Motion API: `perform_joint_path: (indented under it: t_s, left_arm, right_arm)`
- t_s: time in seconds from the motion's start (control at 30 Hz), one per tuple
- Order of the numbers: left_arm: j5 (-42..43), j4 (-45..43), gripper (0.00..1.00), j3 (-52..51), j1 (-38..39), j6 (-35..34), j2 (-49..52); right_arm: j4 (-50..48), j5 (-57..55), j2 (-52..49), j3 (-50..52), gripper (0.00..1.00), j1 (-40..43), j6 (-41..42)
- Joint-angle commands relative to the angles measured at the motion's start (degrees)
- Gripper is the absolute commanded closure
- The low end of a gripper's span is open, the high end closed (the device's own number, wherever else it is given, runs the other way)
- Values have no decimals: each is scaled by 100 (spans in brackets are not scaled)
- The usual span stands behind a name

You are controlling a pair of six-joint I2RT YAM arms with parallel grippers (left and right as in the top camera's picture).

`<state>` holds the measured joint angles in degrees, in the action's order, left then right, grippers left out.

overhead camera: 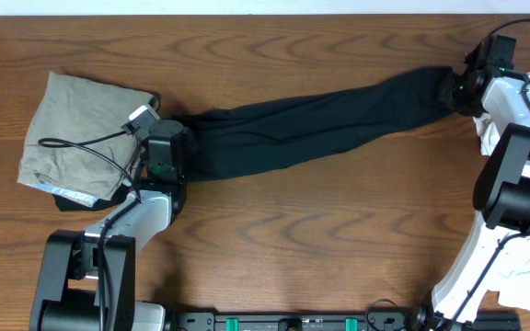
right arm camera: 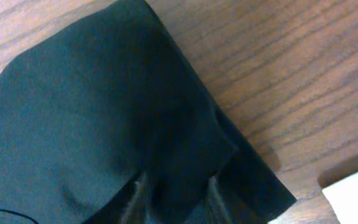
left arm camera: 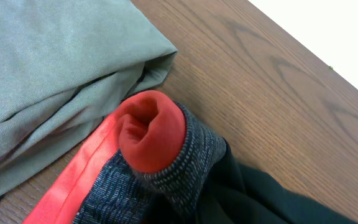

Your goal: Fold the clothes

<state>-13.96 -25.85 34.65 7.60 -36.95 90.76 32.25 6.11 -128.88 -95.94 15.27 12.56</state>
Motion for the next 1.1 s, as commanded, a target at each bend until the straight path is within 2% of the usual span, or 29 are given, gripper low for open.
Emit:
perform_joint_path:
  t_s: [0.0,0.03,0.07,0.23,0.5,0.8,0.97,1.03,1.07]
  left_arm:
    - [-136,11,94,120,-35,136,24]
    - [-136,11,94,120,-35,133,24]
    - [-136,11,94,120,-35,136,24]
    - [-136,11,93,120,-35,136,24]
    - [-136,11,94,120,-35,136,24]
    - [-136,11,94,122,-35,136,24]
    - [-136,11,93,120,-35,136,24]
    - [-136,11,94,120,-35,136,24]
    - [-136,11,94,120,-35,136,24]
  right_arm:
    - [9,-11,153,-26,85,7,31]
    - [9,-31,153,-26,94,9,28]
    - [7,-33,153,-26,99,11,26]
    - [81,-162,262,-28,99,26,-68]
    - [837,-785,837,-28,99,162,-103]
    - [938,-914,664,-26,98,317,-105]
    - [907,-984,636,-26,87,319,-111]
    - [907,-1054,636,-26,72,321,-111]
    - [905,-1084,636,-26,69,321,-120]
